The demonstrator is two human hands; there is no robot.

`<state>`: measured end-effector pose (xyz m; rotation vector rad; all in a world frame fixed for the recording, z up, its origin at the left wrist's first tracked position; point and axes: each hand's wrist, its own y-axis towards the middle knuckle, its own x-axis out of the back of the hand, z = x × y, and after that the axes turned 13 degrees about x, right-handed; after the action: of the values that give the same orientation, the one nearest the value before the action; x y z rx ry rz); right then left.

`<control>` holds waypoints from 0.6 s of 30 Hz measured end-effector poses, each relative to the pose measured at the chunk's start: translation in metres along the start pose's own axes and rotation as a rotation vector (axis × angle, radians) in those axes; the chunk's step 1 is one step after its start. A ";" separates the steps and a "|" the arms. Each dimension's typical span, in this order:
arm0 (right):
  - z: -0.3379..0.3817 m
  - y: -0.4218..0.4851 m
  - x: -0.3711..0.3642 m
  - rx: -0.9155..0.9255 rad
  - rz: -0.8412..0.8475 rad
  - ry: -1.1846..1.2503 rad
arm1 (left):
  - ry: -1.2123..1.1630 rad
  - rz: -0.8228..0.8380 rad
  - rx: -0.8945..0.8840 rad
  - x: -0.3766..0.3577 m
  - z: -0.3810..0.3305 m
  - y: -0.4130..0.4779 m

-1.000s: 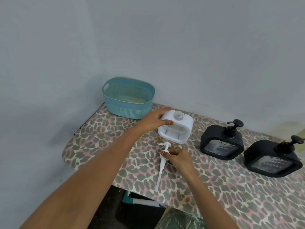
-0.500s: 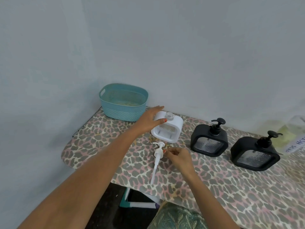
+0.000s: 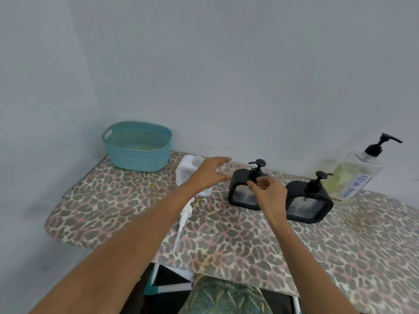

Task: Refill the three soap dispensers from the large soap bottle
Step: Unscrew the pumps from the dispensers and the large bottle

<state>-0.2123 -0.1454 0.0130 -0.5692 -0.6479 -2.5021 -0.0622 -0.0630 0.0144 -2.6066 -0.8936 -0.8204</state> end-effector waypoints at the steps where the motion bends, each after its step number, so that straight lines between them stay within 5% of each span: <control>1: -0.002 0.004 0.003 -0.006 -0.018 -0.007 | 0.019 0.029 0.012 -0.006 -0.001 0.002; 18: -0.019 0.042 -0.010 0.077 0.035 -0.141 | 0.083 0.157 -0.051 -0.039 -0.008 0.023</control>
<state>-0.1864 -0.1840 0.0068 -0.7267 -0.7763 -2.4089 -0.0766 -0.1028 -0.0031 -2.6248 -0.6452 -0.9113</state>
